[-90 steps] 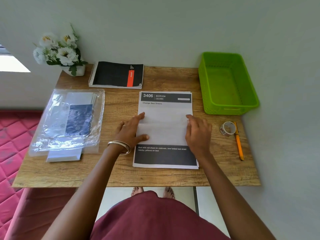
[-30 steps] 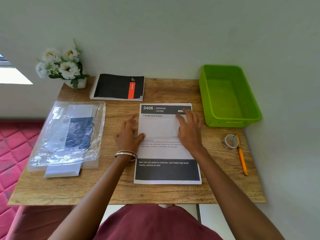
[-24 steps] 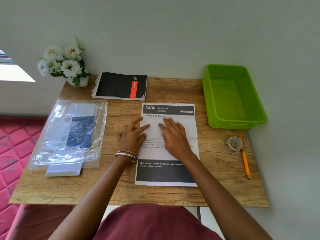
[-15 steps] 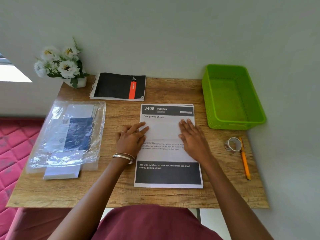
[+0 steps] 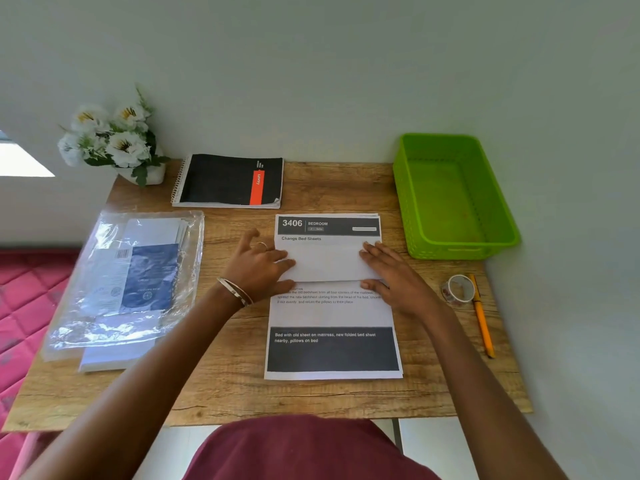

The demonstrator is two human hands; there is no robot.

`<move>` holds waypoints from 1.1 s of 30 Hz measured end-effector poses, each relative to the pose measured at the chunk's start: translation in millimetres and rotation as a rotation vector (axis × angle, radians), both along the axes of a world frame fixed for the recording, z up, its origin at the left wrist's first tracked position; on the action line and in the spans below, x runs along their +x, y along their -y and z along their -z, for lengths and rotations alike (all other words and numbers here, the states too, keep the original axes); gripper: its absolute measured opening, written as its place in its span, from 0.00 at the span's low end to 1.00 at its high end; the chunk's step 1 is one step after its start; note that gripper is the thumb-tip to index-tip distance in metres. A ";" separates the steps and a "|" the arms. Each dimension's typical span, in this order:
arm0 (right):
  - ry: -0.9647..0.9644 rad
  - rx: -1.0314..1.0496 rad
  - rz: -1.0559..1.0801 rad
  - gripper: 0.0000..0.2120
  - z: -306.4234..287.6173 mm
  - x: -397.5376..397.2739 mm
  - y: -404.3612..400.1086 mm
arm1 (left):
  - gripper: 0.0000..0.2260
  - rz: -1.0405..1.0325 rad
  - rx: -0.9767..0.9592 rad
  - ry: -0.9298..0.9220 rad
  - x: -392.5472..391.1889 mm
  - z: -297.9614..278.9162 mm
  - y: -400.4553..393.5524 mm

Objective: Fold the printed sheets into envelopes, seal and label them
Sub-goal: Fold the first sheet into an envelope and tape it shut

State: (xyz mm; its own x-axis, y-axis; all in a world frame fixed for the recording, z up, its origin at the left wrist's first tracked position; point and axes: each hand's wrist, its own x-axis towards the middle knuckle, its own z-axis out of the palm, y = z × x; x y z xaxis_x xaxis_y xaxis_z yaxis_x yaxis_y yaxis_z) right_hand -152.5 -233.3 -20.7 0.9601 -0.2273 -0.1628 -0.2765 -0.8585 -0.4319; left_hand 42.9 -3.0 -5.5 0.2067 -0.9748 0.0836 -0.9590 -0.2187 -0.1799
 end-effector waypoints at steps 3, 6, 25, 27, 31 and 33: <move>0.023 0.032 0.003 0.31 2.6 -1.7 0.1 | 0.18 0.046 -0.099 -0.003 -3.2 0.5 0.4; 0.191 0.131 0.092 0.26 2.4 -3.3 -3.9 | 0.15 -0.138 -0.355 -0.193 -6.8 -5.2 5.9; 0.425 0.375 0.825 0.14 -1.9 -9.0 -59.1 | 0.11 -0.868 -0.661 -1.116 -54.8 1.2 -8.3; 0.308 0.126 0.755 0.18 -0.4 -13.1 -60.3 | 0.16 -0.784 -0.502 -0.998 -56.6 3.2 -9.9; 0.125 -0.129 0.646 0.20 -9.2 -14.5 -65.2 | 0.22 -0.696 -0.370 -0.850 -64.3 10.3 -14.3; 0.112 -0.169 0.617 0.21 -12.3 -13.7 -66.4 | 0.23 -0.737 -0.392 -0.845 -66.0 13.3 -15.1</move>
State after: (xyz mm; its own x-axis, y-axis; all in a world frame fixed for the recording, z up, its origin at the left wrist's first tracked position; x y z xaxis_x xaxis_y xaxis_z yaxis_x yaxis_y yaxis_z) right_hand -166.3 -166.8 -8.4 0.6541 -0.7562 0.0172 -0.7017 -0.6152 -0.3594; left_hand -23.1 12.1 -18.8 0.8404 -0.5357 -0.0826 -0.3610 -0.6669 0.6519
